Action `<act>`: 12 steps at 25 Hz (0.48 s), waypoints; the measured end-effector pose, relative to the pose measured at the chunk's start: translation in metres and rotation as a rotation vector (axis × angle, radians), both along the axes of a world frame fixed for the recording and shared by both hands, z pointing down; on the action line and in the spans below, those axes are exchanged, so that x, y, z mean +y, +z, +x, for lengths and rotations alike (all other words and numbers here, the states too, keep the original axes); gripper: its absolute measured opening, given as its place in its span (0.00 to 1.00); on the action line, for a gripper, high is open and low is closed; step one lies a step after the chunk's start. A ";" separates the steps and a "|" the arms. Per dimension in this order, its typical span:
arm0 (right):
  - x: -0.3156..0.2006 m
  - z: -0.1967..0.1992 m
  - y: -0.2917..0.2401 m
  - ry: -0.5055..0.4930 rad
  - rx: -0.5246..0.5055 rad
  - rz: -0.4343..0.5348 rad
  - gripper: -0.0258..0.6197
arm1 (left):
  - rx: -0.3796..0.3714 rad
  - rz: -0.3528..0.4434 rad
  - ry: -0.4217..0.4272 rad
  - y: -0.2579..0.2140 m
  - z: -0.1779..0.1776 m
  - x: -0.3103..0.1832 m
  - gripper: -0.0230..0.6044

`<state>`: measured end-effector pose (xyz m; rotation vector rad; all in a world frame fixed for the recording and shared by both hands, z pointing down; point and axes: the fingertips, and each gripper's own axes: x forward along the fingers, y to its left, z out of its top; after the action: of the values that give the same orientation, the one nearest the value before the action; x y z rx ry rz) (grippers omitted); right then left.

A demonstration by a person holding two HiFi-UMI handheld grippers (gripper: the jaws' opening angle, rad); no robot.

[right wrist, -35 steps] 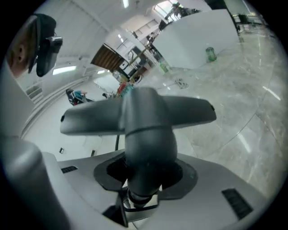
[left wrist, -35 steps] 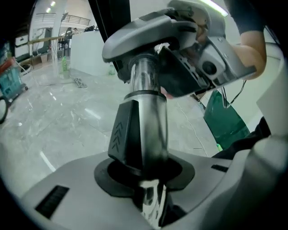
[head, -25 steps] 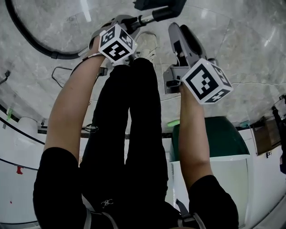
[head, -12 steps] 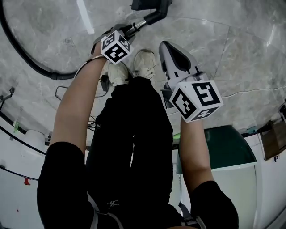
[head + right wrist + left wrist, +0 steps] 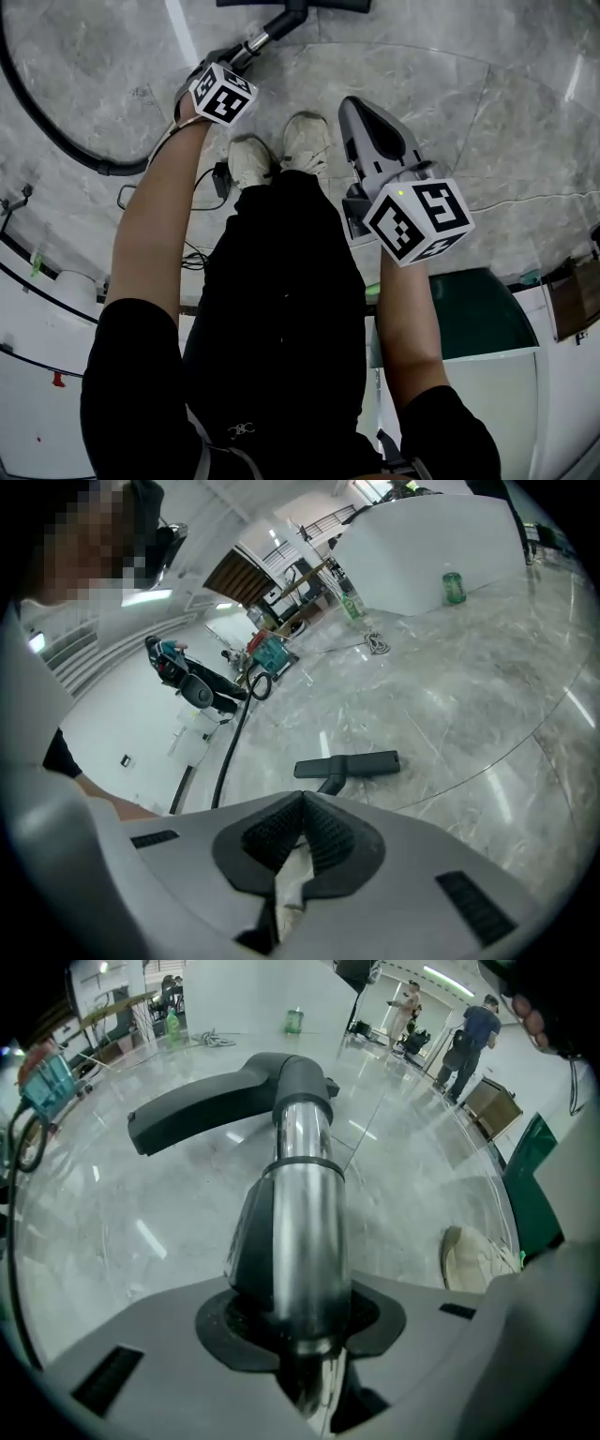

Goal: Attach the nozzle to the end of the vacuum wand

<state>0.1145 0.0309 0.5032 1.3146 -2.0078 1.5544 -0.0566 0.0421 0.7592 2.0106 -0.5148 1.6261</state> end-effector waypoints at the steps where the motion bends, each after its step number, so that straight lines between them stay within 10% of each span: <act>1: -0.001 0.002 0.002 0.006 -0.006 -0.004 0.06 | 0.001 0.006 -0.003 -0.001 0.001 0.001 0.26; 5: -0.011 0.008 0.001 0.035 -0.032 -0.003 0.06 | -0.047 0.078 -0.056 0.000 -0.001 -0.001 0.28; 8: -0.014 0.006 -0.010 0.045 -0.053 0.008 0.06 | -0.088 0.082 -0.171 0.001 -0.015 -0.009 0.55; 12: -0.009 0.004 -0.020 0.040 -0.056 0.007 0.06 | -0.097 0.027 -0.121 -0.005 -0.027 0.003 0.58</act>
<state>0.1187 0.0222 0.4832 1.3357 -2.0343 1.6205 -0.0832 0.0454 0.7545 1.8876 -0.6835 1.6565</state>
